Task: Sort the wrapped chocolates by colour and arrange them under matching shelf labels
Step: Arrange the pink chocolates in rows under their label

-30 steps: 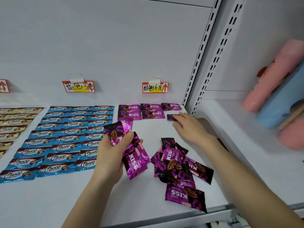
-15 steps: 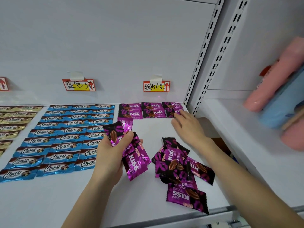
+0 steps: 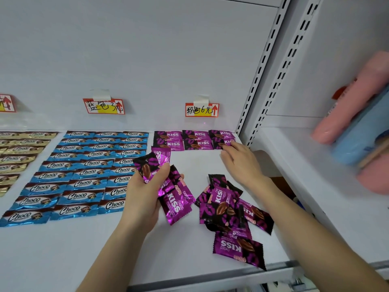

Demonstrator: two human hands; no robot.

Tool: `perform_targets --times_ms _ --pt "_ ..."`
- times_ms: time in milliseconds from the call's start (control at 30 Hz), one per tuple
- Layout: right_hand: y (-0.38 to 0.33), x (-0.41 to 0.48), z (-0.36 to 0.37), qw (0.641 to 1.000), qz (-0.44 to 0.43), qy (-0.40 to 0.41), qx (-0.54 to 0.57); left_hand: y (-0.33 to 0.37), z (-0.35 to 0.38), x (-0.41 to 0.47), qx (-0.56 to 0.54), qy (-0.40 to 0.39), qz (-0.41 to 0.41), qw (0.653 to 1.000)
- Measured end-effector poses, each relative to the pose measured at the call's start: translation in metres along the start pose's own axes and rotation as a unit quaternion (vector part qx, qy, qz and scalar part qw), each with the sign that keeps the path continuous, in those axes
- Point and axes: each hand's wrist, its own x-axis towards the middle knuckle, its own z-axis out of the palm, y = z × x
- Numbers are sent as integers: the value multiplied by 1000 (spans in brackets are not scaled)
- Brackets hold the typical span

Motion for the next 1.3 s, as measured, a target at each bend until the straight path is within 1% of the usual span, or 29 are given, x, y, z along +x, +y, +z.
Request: perform_targets --times_ms 67,167,233,267,333,400,467,533,667,900,1000,1100,1200,1300 --pt "-2 -1 -3 999 23 -6 31 2 3 -3 -21 5 -3 1000" --pt "-14 -7 -17 989 49 49 132 6 5 -8 -64 12 -6 998" --pt "-31 -16 -34 965 71 83 237 8 7 -13 -88 20 0 996" --pt "-41 -22 -44 950 70 81 294 9 7 -15 -101 26 4 995" --pt "-67 -43 -64 920 42 39 387 11 9 -22 -125 35 17 991" --pt "-95 -67 -79 905 -4 -30 425 13 10 -29 -144 36 35 988" --pt "-114 -84 -82 908 -28 -70 411 13 10 -36 -142 31 55 988" --pt "-127 -94 -80 915 -35 -83 394 13 11 -44 -134 24 71 988" --pt "-135 -99 -74 894 -49 -83 438 16 7 -57 -152 7 87 985" --pt "-135 -99 -74 894 -79 -108 428 22 -3 -66 -120 -17 103 987" --pt "-133 -97 -73 908 -84 -101 398 22 -7 -67 -107 -11 116 987" --pt "-131 -95 -75 915 -67 -90 387 21 -10 -67 -87 13 126 988" --pt "-129 -92 -79 916 -64 -72 390 22 -17 -66 -85 35 133 987" --pt "-128 -90 -81 907 -50 -46 416 24 -25 -63 -83 64 135 985"
